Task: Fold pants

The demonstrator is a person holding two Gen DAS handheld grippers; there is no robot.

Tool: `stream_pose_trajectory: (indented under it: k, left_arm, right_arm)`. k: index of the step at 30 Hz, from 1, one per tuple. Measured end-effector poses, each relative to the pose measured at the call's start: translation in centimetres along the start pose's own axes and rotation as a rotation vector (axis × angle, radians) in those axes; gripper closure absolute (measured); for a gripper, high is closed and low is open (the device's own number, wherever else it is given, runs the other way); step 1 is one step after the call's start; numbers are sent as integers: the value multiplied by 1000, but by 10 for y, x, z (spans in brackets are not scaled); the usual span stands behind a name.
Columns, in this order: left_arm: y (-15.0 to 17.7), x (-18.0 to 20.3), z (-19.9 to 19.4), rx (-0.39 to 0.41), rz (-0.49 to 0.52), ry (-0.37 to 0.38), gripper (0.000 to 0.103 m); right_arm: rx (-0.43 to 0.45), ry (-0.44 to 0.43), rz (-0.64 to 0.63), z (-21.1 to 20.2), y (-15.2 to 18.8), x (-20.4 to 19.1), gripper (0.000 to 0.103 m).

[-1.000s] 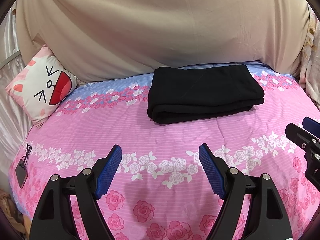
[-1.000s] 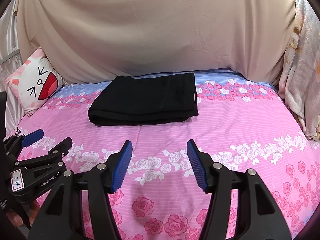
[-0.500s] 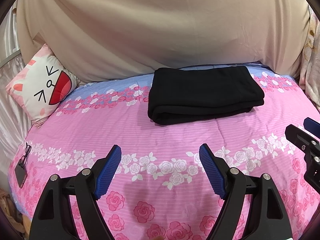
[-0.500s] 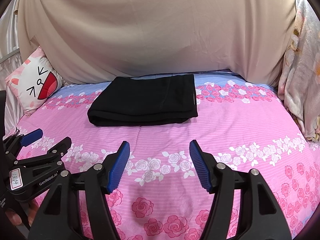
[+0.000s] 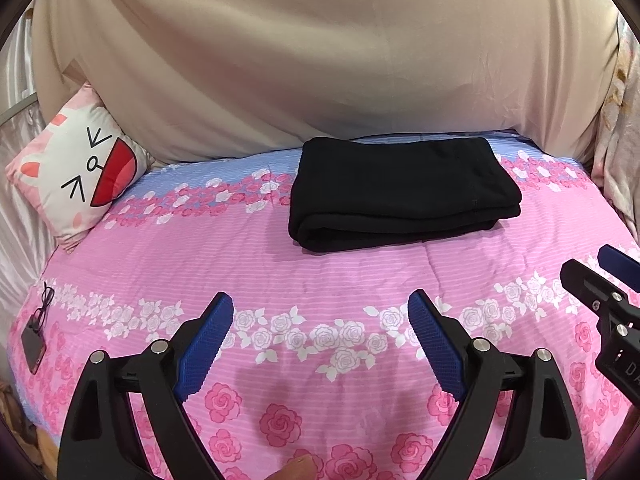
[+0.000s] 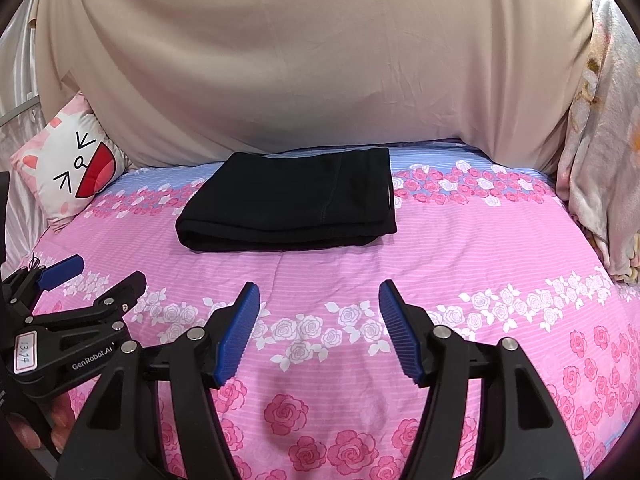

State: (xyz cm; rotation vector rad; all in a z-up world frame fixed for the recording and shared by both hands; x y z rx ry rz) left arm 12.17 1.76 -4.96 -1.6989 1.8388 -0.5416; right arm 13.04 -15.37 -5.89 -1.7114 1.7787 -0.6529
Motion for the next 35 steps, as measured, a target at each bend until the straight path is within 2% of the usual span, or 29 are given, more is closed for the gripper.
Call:
stream_pose_trajectory:
  k: [3, 7, 17, 23, 27, 30, 31, 35]
  left_arm:
    - [-1, 1, -1, 13, 16, -20, 16]
    - [-2, 7, -2, 11, 31, 1, 16]
    - [-3, 7, -3, 15, 23, -12, 16]
    - [-4, 5, -10, 63, -14, -14, 16]
    - [-4, 8, -12, 69, -4, -11, 16]
    - [-4, 8, -9, 30, 3, -9, 18]
    - [-2, 11, -8, 13, 11, 14, 18]
    - [2, 10, -6, -1, -1, 27, 18]
  right_arm:
    - [0, -1, 0, 1, 0, 1, 43]
    - [-3, -3, -1, 1, 0, 1, 43]
    - [-3, 0, 2, 1, 0, 3, 43]
    - [-5, -2, 3, 1, 1, 3, 43]
    - [-8, -5, 1, 2, 1, 3, 43]
    - [-8, -5, 1, 2, 1, 3, 43]
    - [-7, -3, 2, 2, 1, 4, 43]
    - [-2, 0, 9, 1, 2, 5, 42]
Point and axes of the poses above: each gripper's, at about its wrist camera, not at the fingertips, and z roughly the way its jaws point, x to its right, y to its underside, the point moved 9 cm from there along z, roughly the way its jaws point, and after that the axes turned 8 degrees about -x, right-handed, at the moved point
